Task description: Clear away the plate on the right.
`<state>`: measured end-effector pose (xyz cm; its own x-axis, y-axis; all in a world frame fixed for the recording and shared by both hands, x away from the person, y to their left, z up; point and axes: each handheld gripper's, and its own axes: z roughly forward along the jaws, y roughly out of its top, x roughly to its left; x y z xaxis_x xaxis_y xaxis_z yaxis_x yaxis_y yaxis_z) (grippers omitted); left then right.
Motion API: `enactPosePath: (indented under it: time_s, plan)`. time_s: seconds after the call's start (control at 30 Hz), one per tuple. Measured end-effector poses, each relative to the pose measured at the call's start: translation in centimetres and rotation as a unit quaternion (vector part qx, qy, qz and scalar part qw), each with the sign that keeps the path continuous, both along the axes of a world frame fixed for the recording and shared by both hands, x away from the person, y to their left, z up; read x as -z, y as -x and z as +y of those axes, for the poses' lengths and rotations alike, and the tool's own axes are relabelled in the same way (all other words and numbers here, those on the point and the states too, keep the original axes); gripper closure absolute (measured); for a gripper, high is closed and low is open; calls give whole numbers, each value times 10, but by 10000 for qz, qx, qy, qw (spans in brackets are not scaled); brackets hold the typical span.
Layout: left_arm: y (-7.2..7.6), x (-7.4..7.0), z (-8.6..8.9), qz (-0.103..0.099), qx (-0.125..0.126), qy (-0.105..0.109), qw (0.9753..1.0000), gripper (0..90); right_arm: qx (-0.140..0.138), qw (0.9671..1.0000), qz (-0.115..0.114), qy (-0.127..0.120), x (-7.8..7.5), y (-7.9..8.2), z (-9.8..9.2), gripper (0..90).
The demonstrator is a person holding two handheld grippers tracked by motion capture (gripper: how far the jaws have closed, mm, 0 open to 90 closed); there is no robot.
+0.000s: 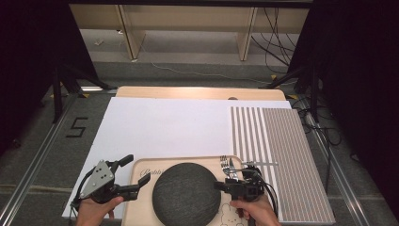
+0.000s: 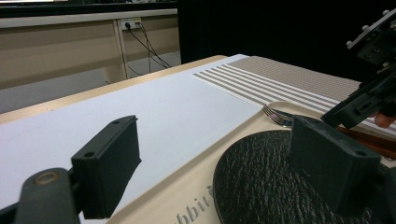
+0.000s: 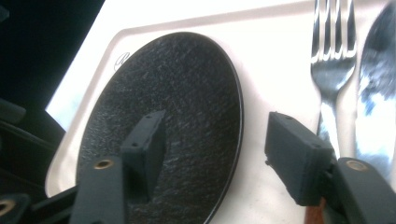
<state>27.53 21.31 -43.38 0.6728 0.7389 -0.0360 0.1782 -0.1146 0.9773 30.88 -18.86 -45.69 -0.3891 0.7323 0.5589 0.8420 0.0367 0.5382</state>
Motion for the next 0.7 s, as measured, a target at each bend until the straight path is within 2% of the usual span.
enactPosePath:
  time_s: [0.03,0.07,0.1,0.17,0.2,0.27,0.33,0.37,0.43,0.47,0.53,0.6,0.7]
  plan:
    - [0,0,0,9,-4,1,10000,165,-12,10000,-85,33,-2,0,0,345]
    - [-1,1,0,5,6,22,10000,165,20,9997,-126,201,-4,0,1,335]
    - [-1,1,0,-6,26,35,10000,164,51,9997,-191,135,-5,1,1,327]
    - [-1,0,0,24,24,-4,10000,164,-10,9987,-441,246,-7,1,-1,310]
    - [-1,0,-1,31,29,-5,10000,164,59,9980,-441,438,-10,2,-1,307]
    - [-1,1,-1,44,36,-3,10000,164,-61,9977,-635,250,-12,3,-2,262]
    - [-1,1,-1,49,45,20,10000,163,-38,9962,-810,309,-15,4,-2,253]
    - [-2,1,-1,43,78,85,9999,163,-35,9947,-961,360,-16,4,-2,244]
    - [-2,1,0,85,68,147,9998,162,-21,9927,-1105,473,-21,6,-2,230]
    - [-1,1,1,112,47,127,9998,163,-60,9911,-1245,478,-22,7,-3,226]
    - [-2,0,1,106,42,141,9998,162,48,9889,-1380,553,-26,8,-4,213]
    - [-2,0,1,114,54,136,9998,162,38,9866,-1542,542,-29,10,-6,203]
    - [-2,1,0,124,66,142,9998,162,83,9805,-1855,637,-33,12,-7,191]
